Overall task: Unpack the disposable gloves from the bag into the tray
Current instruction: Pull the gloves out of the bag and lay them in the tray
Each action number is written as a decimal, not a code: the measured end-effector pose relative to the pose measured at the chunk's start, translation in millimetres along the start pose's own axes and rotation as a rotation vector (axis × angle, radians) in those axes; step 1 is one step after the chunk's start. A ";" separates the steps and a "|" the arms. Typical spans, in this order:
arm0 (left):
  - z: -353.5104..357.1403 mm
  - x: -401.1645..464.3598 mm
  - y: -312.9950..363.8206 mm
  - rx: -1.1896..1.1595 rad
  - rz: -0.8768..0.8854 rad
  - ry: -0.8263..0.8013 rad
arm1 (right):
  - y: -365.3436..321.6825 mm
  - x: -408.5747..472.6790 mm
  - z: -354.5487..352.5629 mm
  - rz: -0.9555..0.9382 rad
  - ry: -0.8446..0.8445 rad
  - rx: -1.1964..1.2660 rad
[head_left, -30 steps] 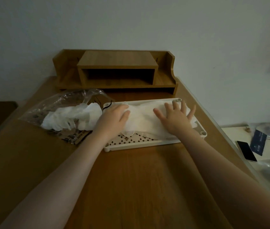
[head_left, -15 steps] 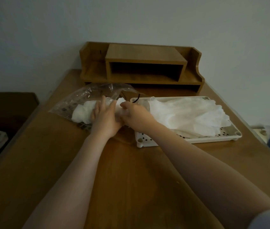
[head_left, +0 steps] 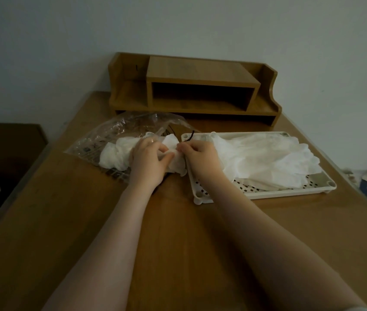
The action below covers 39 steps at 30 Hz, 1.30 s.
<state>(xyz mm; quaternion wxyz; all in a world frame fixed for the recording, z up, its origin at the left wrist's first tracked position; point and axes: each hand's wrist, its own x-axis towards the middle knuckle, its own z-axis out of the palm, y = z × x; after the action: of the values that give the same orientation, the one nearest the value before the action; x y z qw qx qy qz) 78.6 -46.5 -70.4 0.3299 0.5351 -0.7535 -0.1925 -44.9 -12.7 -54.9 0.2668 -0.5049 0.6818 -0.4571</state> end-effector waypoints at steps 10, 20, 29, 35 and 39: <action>-14.4 -8.5 -0.4 -0.262 0.201 -0.269 | 1.3 1.5 3.7 -0.177 -0.149 -0.180; -12.0 -10.6 -2.0 -0.239 0.081 -0.161 | 0.5 -6.3 7.5 -0.300 -0.090 -0.606; -5.4 -5.2 -0.4 -0.206 0.053 -0.165 | -0.7 -4.9 -6.0 -0.346 -0.003 -0.555; -9.3 -5.9 1.9 -0.318 0.071 -0.104 | 1.7 -7.6 -14.0 -0.273 -0.126 -0.279; -8.3 -4.7 0.7 -0.336 0.088 -0.080 | 6.3 -3.1 -22.9 -0.291 -0.215 -0.337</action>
<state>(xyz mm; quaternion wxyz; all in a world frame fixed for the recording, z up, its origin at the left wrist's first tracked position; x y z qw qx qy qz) 84.9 -41.4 -65.4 0.3925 0.4308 -0.7461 -0.3221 -65.5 -1.2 -50.7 0.1812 -0.6807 0.6364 -0.3143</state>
